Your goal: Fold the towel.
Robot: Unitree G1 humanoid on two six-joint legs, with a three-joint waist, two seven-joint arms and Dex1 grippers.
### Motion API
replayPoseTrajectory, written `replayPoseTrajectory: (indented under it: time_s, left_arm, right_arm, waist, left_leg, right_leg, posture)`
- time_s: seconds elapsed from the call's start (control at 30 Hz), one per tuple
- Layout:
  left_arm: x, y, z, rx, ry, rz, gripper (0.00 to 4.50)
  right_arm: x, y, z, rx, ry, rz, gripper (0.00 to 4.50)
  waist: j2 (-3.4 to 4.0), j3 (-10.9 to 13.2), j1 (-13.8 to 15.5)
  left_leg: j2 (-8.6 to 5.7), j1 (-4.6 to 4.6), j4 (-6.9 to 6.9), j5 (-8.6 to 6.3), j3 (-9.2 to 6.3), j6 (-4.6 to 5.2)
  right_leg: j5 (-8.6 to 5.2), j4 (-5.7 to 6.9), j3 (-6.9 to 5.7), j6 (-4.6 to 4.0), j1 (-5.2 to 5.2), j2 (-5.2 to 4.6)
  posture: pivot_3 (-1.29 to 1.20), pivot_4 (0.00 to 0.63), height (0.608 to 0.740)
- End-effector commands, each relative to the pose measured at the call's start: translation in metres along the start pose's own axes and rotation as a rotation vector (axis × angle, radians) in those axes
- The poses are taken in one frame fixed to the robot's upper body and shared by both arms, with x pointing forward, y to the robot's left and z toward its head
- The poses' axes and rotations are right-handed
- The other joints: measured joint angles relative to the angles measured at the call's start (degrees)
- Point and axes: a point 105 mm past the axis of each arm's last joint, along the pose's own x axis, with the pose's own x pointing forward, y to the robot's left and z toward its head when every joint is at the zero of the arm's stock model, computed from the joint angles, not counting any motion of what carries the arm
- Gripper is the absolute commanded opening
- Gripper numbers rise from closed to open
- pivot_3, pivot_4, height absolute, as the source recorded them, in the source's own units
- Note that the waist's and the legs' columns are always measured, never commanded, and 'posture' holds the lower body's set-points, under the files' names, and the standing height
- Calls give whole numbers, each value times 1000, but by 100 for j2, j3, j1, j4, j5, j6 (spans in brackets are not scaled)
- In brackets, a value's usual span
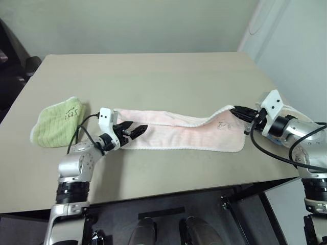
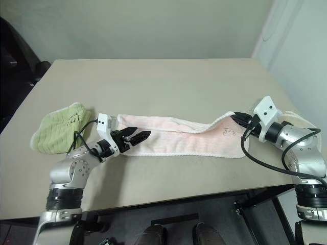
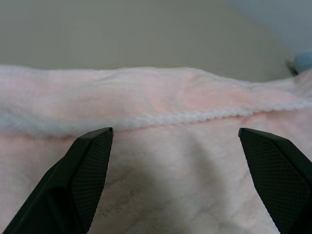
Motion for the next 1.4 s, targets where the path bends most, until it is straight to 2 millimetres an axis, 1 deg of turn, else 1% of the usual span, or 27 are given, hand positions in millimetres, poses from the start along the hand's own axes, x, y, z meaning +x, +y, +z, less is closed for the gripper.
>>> replayPoseTrajectory:
  time_s: [0.03,0.2,0.33,0.43,0.5,0.57,0.63,0.7,0.73,0.8,0.9,1.0,1.1,1.13,1.23,1.4]
  left_arm:
    - [2,2,26,-53,-68,37,4500]
    - [-1,5,37,-69,-70,76,4500]
    - [-15,14,47,-91,-96,124,4500]
    - [-26,25,58,-82,-118,176,4500]
    - [-29,26,62,-76,-123,184,4500]
    - [-33,27,65,-22,-110,182,4500]
    - [-37,27,70,100,-114,174,4500]
    - [-40,23,81,267,-134,144,4500]
    - [-40,21,86,384,-126,126,4500]
    - [-36,19,87,559,-74,91,4500]
    - [-25,19,86,753,18,19,4500]
    - [-16,19,87,864,77,-63,4500]
    - [-11,25,88,955,138,-115,4500]
    - [-9,26,85,1014,185,-153,4500]
    - [-8,30,81,1162,343,-257,4500]
    - [-11,31,82,1296,514,-357,4500]
  right_arm:
    - [-2,-5,15,-33,-41,-33,35]
    - [-2,-4,12,-39,-29,-34,35]
    - [-3,-4,11,-42,-23,-38,35]
    - [-3,-4,8,-42,-15,-36,35]
    - [-3,-4,7,-42,-12,-34,35]
    - [-1,-4,6,-43,-12,-29,35]
    - [1,-3,6,-42,-11,-27,35]
    - [2,-3,4,-44,-9,-22,35]
    - [3,-3,4,-44,-8,-21,35]
    - [4,-3,3,-45,-8,-20,35]
    - [8,-3,2,-51,-8,-21,35]
    - [10,-2,2,-56,-11,-20,35]
    - [12,0,2,-57,-16,-20,35]
    - [12,1,2,-57,-17,-19,35]
    - [12,5,0,-55,-19,-18,35]
    - [12,10,-2,-49,-21,-24,35]
  waist:
    - [0,0,-2]
    - [0,0,-3]
    - [0,0,-3]
    - [0,0,-10]
    - [0,0,-8]
    - [0,0,-7]
    - [0,0,0]
    - [0,0,9]
    - [0,0,10]
    - [0,0,17]
    - [1,0,39]
    - [1,1,41]
    - [1,1,36]
    - [1,1,33]
    - [1,0,31]
    - [2,0,6]
  left_leg:
    - [0,0,1,0,1,-1]
    - [-2,1,0,3,2,-6]
    - [-3,0,-3,10,2,-17]
    - [-3,1,-4,10,2,-17]
    - [-3,1,-4,10,2,-16]
    - [-3,1,-1,9,2,-16]
    - [-3,1,1,9,2,-15]
    - [-3,1,0,8,1,-14]
    - [-3,1,0,8,1,-13]
    - [-3,0,-2,6,-1,-11]
    - [-3,0,-2,3,-4,-5]
    - [-3,-1,0,-1,-9,2]
    - [-3,-18,-1,-3,-10,5]
    - [-3,-27,-2,-3,-11,6]
    - [-2,-63,-4,-6,-15,11]
    - [-4,-126,0,-22,-28,29]
  right_leg:
    - [1,0,1,1,1,0]
    - [1,-1,3,4,-1,0]
    - [0,-1,3,5,-3,0]
    - [0,-1,3,5,-4,1]
    - [0,-1,3,5,-5,1]
    - [0,0,4,5,-4,1]
    - [1,-1,4,5,-4,1]
    - [1,-1,5,5,-5,0]
    - [1,-1,4,5,-7,0]
    - [1,-2,4,4,-9,1]
    - [2,-2,4,2,-7,0]
    - [6,-2,4,-3,-8,0]
    - [10,-2,4,-5,-24,-1]
    - [10,-2,4,-5,-32,-1]
    - [12,-2,3,-6,-68,-1]
    - [13,-5,3,-4,-123,-3]
  posture:
    - [0,150,740]
    - [0,150,740]
    - [0,150,740]
    - [0,150,740]
    - [0,150,740]
    - [0,150,740]
    - [0,150,740]
    - [0,150,740]
    - [0,150,740]
    - [0,150,740]
    - [0,150,740]
    - [0,150,740]
    - [0,150,740]
    - [0,150,740]
    - [0,150,740]
    - [0,150,740]
